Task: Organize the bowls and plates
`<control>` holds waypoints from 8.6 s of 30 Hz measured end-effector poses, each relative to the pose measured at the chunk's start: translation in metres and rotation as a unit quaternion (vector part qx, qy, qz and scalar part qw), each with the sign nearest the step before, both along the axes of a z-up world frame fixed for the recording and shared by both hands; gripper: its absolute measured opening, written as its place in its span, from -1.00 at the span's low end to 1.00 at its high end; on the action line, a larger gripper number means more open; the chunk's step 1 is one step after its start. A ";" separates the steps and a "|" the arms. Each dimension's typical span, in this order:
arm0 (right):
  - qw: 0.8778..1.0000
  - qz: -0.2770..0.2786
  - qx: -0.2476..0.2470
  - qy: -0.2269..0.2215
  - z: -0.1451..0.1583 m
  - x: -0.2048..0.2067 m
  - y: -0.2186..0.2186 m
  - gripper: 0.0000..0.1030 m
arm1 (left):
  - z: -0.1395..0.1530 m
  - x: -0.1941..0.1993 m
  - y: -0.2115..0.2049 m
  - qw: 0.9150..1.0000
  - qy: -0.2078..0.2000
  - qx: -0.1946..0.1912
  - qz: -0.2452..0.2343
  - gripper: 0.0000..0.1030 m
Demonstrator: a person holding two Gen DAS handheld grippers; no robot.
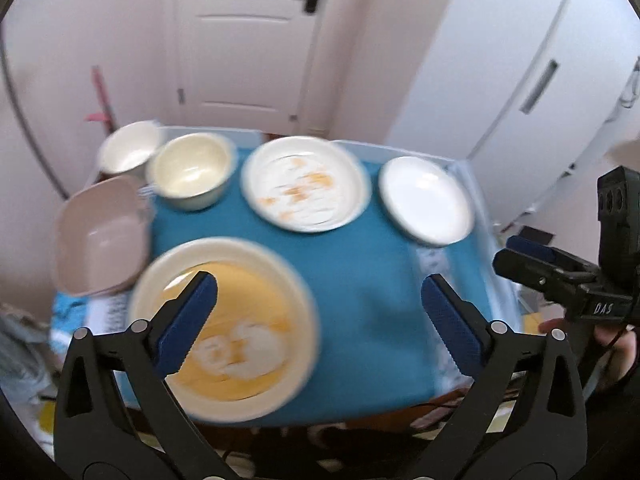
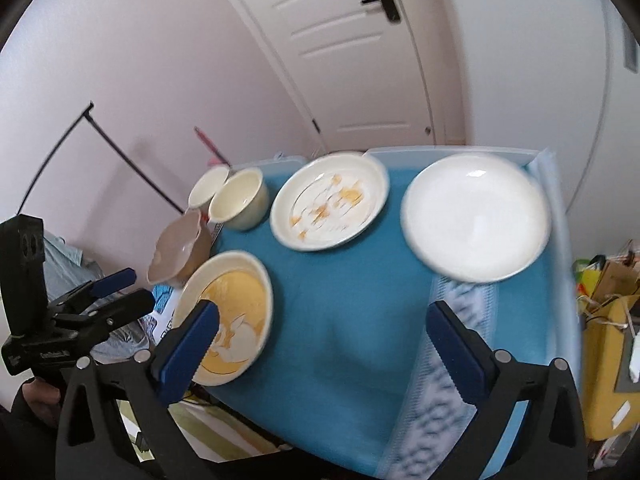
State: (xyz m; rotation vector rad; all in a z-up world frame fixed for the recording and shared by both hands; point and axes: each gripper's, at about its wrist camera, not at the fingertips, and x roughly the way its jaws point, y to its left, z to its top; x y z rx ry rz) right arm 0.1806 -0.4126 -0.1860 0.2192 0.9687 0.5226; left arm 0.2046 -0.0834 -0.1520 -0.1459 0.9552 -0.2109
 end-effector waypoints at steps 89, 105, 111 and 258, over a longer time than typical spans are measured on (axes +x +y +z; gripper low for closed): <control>0.993 -0.102 0.013 0.064 -0.019 0.066 -0.044 -0.76 | -0.005 0.106 -0.058 0.995 0.031 0.050 -0.084 -0.68; 0.994 0.044 0.004 0.095 -0.046 0.022 0.087 -0.76 | -0.035 -0.002 0.068 0.994 0.084 0.036 0.058 -0.68; 0.992 0.039 -0.020 0.115 -0.072 0.013 0.133 -0.76 | -0.071 -0.005 0.105 0.992 0.111 0.032 0.048 -0.68; 0.981 0.180 -0.071 0.008 -0.084 0.192 0.078 -0.67 | -0.086 0.132 -0.017 0.988 0.071 0.007 0.136 -0.57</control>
